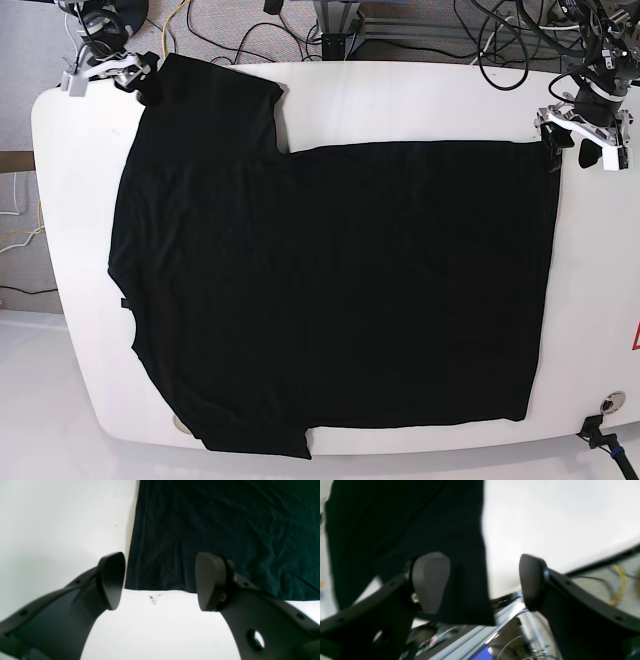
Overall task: Fold the T-shirt properly
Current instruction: 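Move both grippers down to the shirt's shoulder corners, then close both grippers on the shirt's shoulder corners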
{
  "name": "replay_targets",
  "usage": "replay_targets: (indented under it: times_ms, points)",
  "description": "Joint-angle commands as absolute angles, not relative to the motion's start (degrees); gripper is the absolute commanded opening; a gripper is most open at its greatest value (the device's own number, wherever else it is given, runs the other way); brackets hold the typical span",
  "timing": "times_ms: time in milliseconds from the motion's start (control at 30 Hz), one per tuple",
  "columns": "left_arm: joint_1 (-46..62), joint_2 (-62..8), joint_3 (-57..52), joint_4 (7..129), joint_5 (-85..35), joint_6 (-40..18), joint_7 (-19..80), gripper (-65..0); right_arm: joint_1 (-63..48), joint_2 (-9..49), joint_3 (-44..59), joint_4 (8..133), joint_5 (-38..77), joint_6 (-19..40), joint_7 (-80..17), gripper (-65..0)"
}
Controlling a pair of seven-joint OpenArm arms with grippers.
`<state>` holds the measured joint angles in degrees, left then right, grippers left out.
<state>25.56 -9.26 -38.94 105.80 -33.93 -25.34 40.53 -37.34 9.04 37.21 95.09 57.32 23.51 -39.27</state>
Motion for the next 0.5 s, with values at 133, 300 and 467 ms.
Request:
replay_targets:
  times_ms: [133, 300, 467]
  points:
    - [25.5, -10.2, -39.1, 106.7, -34.7, -25.5, 39.1, -24.2, -39.5, 7.3, 33.9, 95.6, 56.8, 23.5, -40.9, -19.6]
    - [25.5, -10.2, -39.1, 106.7, -34.7, -25.5, 39.1, -24.2, -40.5, 7.3, 31.5, 95.6, 56.9, 23.5, -40.9, -19.6]
    - [25.5, -10.2, -39.1, 106.7, -34.7, -25.5, 39.1, -24.2, -41.2, 7.3, 31.3, 95.6, 57.0, 23.5, -40.9, -19.7]
